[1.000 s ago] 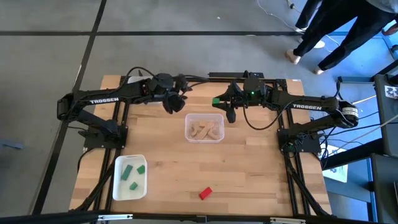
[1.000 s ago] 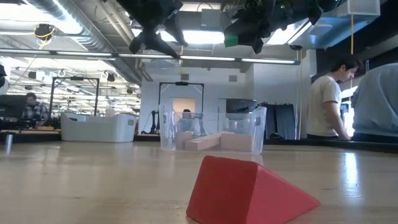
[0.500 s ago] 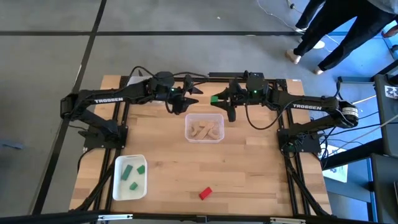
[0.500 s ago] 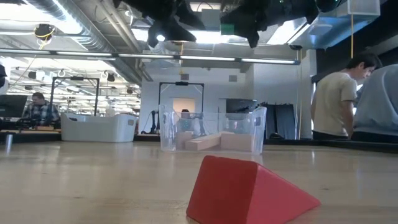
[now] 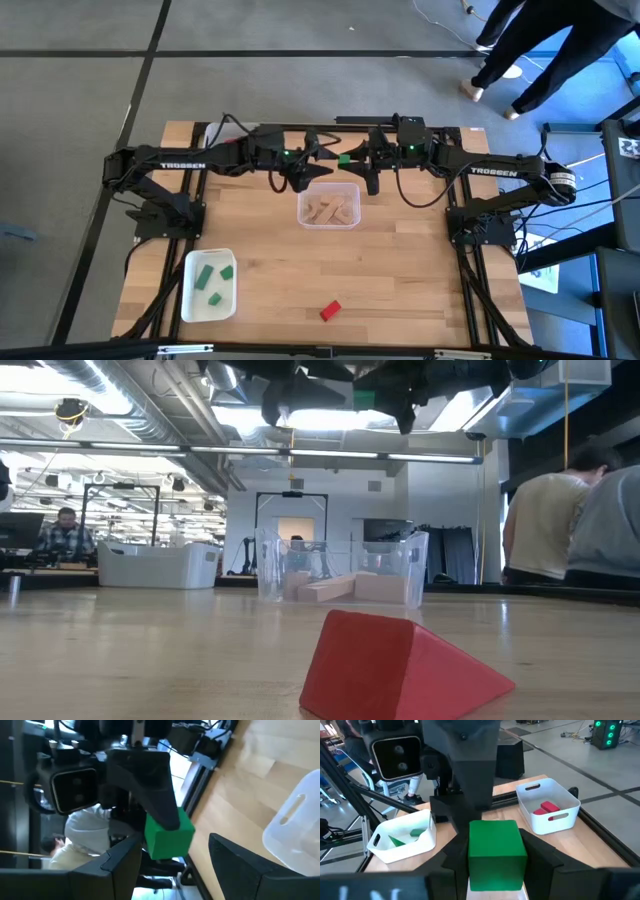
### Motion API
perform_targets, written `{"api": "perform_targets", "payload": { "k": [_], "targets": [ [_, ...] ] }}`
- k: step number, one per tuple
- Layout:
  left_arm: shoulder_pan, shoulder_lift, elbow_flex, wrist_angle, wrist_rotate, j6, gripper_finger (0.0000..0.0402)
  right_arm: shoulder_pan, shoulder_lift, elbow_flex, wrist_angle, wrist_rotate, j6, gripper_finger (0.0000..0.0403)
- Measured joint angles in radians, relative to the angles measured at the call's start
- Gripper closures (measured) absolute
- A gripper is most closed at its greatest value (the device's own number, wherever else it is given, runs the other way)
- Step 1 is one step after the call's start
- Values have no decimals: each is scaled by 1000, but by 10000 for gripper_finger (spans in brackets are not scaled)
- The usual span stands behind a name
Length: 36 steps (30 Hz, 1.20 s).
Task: Sort & place blocks by color
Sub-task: Put the green block into the white bin
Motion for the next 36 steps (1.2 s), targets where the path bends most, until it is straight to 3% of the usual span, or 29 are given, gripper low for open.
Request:
{"api": "perform_targets", "payload": {
  "k": [9,17,24,36],
  "targets": [
    [-1,18,0,57,50,20,180,0,0,0,36,0,0,273],
    [-1,89,0,200,24,29,180,0,0,0,40,-8,3,273],
    [0,101,0,222,12,53,183,0,0,0,48,-10,4,273],
    [-6,114,1,242,-26,93,255,0,1,-2,79,-23,5,273]
  ]
}}
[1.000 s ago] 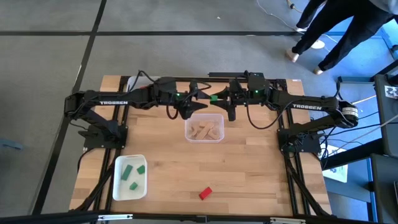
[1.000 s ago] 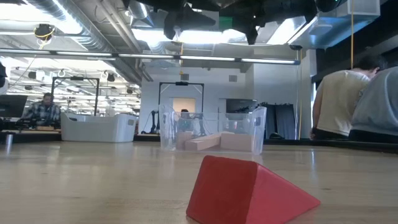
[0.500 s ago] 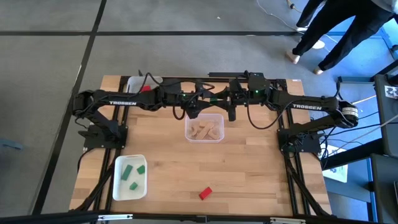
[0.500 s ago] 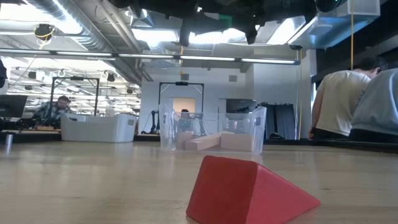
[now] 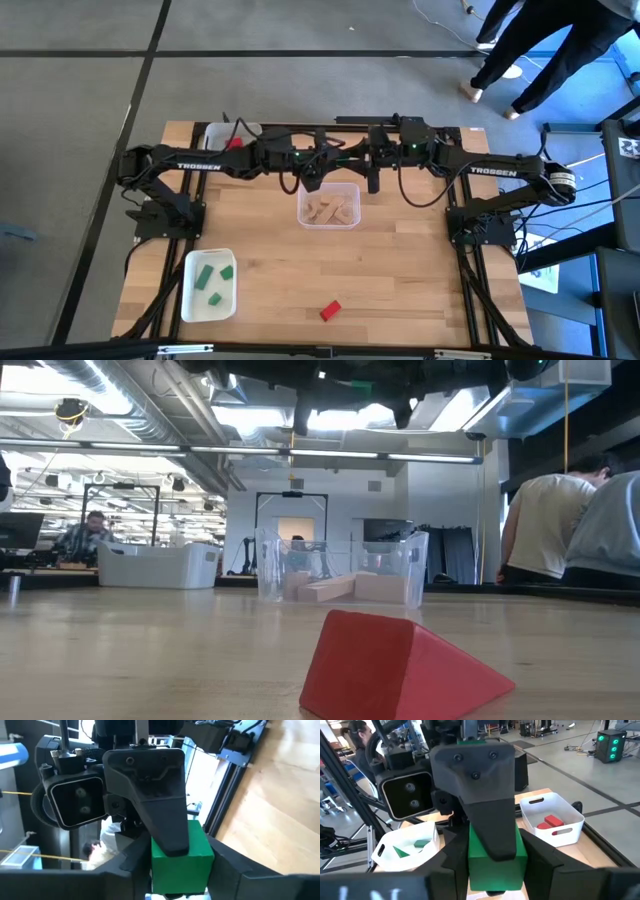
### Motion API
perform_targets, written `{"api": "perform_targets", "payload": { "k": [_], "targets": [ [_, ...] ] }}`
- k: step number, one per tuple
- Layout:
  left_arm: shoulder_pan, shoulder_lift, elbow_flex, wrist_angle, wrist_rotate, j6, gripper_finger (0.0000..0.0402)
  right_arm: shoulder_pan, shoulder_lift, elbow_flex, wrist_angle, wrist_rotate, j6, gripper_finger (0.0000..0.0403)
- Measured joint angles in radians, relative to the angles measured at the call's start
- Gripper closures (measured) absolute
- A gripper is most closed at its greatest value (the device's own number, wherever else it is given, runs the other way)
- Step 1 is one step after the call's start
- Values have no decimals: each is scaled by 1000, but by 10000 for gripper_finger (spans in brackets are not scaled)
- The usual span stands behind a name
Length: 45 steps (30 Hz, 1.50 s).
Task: Sort & place blocks by color
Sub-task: Put the green block into the white bin
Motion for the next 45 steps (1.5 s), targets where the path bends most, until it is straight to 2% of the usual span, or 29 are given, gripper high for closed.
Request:
{"api": "perform_targets", "payload": {
  "k": [3,10,17,22,26,30,33,36,39,45],
  "targets": [
    [-10,0,0,-1,-38,-1,278,0,0,0,4,-3,2,273],
    [-11,1,0,-11,-77,-3,278,-1,0,0,6,1,3,273],
    [-11,3,0,-21,-117,-38,278,0,0,0,7,2,57,201],
    [-11,0,0,-32,-135,-105,278,-1,0,1,2,3,76,183],
    [-20,-10,0,-44,-166,-120,278,-8,-14,3,-46,3,-14,180],
    [-17,-47,-2,-109,-235,-128,278,-18,-63,3,-173,22,-122,179],
    [-14,-89,-3,-197,-240,-183,278,-18,-120,3,-294,95,-186,179],
    [-17,-138,-3,-285,-221,-253,278,-19,-176,3,-401,210,-185,179],
    [-14,-183,0,-348,-214,-324,278,-19,-222,3,-473,281,-185,179],
    [-16,-280,-2,-550,-216,-564,278,-19,-234,3,-560,311,-165,178]
  ]
}}
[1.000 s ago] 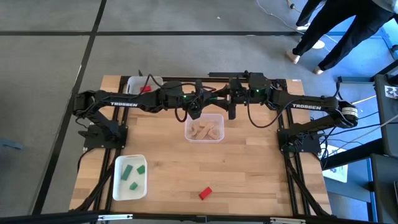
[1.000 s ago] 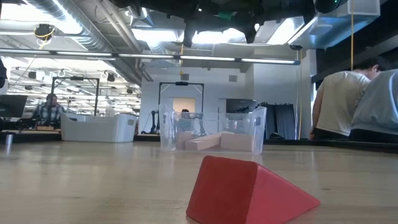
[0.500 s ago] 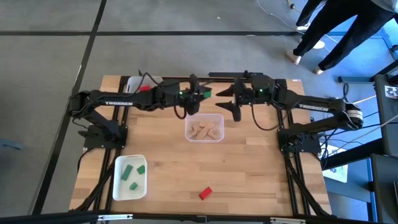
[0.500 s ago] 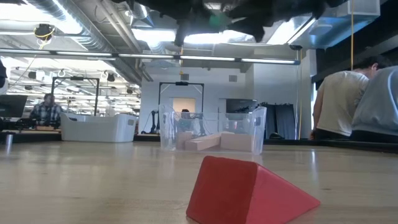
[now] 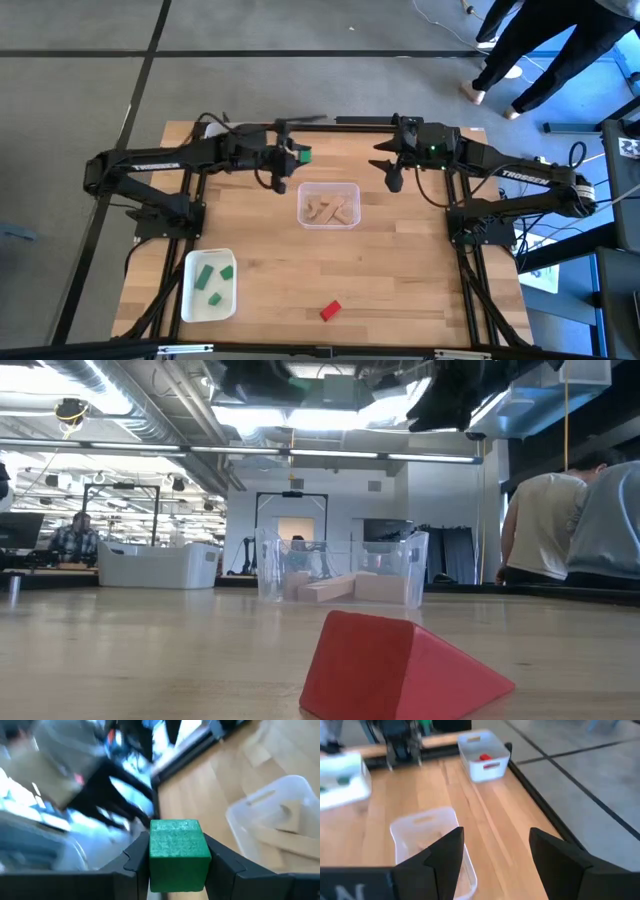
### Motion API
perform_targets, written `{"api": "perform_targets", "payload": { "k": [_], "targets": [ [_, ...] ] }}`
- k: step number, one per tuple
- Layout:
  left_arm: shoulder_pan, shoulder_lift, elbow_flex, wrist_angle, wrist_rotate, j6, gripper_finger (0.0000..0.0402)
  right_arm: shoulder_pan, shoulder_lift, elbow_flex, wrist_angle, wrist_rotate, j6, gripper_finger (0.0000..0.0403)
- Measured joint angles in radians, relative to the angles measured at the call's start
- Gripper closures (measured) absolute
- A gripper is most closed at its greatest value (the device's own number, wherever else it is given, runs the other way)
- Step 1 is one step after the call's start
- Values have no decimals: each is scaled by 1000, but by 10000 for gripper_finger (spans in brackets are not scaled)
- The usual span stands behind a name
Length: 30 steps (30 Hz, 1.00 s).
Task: Sort & place blocks by color
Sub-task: Put the green block into the white bin
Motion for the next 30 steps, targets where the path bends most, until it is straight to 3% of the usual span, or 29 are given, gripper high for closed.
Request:
{"api": "perform_targets", "payload": {
  "k": [8,12,17,24,30],
  "targets": [
    [-43,-110,2,-301,11,-554,278,0,4,0,-152,-2,-75,178],
    [-125,-146,2,-427,140,-820,278,0,4,0,-181,-56,-139,178],
    [-286,-164,2,-575,264,-1166,278,0,4,0,-182,-86,-184,178],
    [-563,-113,0,-822,271,-1591,278,0,4,0,-176,-86,-182,178],
    [-781,-22,0,-846,275,-1849,278,4,5,-1,-132,-86,-178,178]
  ]
}}
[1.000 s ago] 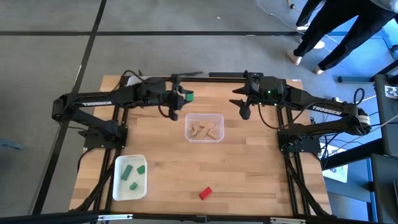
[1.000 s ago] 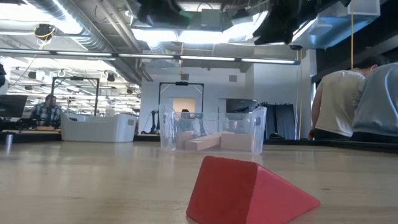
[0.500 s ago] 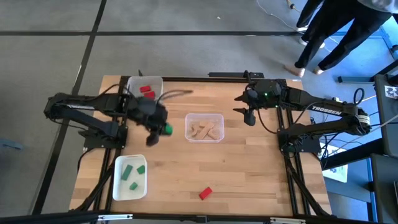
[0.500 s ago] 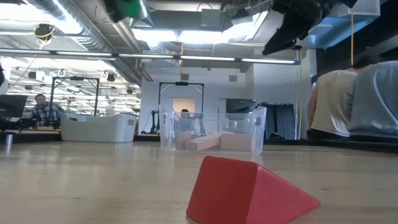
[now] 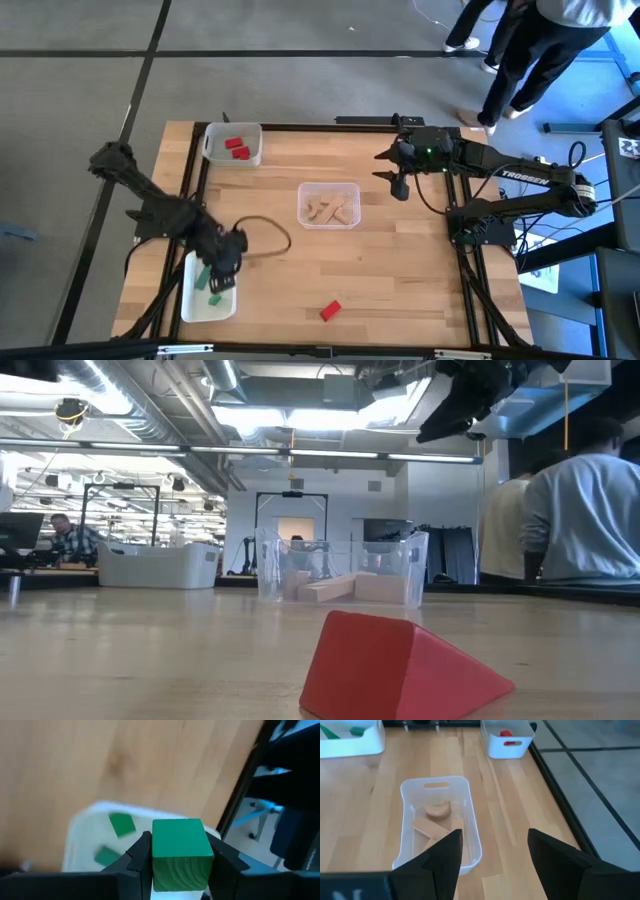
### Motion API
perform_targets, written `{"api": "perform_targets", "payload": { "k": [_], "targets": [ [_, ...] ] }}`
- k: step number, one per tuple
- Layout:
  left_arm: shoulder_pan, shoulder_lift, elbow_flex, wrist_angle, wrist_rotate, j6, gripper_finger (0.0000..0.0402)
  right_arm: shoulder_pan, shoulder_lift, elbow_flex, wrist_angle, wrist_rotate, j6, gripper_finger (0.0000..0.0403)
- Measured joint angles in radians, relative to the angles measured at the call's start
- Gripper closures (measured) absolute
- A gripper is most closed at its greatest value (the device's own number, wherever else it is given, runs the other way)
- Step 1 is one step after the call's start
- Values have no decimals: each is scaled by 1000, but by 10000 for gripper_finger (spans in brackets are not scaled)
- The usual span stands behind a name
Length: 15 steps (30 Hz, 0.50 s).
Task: Sort & place blocks by color
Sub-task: Put the green block into the white bin
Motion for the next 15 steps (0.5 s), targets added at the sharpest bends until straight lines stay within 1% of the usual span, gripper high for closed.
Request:
{"api": "perform_targets", "payload": {
  "k": [3,6,11,15],
  "targets": [
    [-92,70,0,2,-7,-111,278,11,0,0,25,0,0,178],
    [-155,147,0,3,-19,-152,278,24,0,0,52,0,0,178],
    [-198,271,0,11,-21,-171,278,41,0,0,93,0,0,178],
    [-220,353,0,20,-3,-172,278,49,0,0,110,0,0,178]
  ]
}}
